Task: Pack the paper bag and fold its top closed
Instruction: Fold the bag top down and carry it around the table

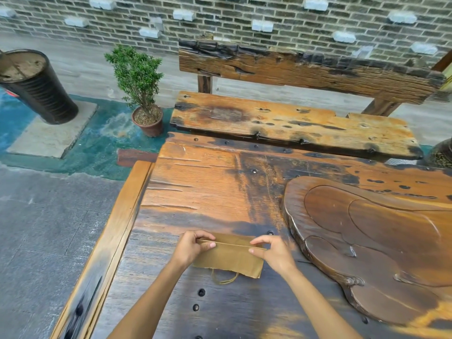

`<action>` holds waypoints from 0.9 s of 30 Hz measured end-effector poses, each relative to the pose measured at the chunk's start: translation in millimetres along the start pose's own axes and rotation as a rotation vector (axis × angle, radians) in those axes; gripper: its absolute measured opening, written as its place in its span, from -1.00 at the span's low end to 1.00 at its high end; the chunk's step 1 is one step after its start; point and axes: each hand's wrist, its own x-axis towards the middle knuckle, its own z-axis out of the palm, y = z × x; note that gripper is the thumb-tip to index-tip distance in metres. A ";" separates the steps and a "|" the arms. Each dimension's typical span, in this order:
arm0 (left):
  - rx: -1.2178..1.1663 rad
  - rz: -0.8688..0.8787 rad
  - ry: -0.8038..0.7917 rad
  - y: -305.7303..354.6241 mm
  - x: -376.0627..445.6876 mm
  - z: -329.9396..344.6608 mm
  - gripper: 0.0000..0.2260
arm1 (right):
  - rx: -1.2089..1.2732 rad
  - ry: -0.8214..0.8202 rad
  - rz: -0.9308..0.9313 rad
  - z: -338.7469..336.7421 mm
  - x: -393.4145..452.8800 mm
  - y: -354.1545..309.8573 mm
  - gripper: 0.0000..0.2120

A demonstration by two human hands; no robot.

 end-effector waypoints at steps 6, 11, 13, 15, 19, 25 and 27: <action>0.046 -0.031 0.011 -2.4 1.0 7.7 -0.91 | -0.118 0.012 -0.051 24.8 3.1 -16.4 -0.86; 0.062 -0.021 0.041 -2.7 0.6 10.7 -0.86 | -0.164 0.077 -0.067 29.1 2.2 -14.3 -0.89; 0.048 -0.024 0.036 -3.2 1.4 10.7 -0.89 | -0.160 0.098 -0.063 26.7 2.0 -12.9 -0.91; 0.030 -0.026 0.024 -4.0 2.9 9.5 -0.91 | -0.152 0.098 -0.055 24.9 3.1 -12.1 -0.90; 0.005 -0.045 0.005 -4.2 4.2 5.3 -0.85 | -0.090 0.048 -0.022 22.6 7.1 -9.9 -0.89; -0.040 -0.040 -0.012 -8.5 0.0 -8.5 -0.85 | 0.039 0.022 -0.005 1.1 7.4 3.1 -0.91; -0.041 -0.033 0.003 -10.6 -1.3 -11.7 -0.88 | 0.045 0.034 -0.003 -6.0 7.1 8.7 -0.90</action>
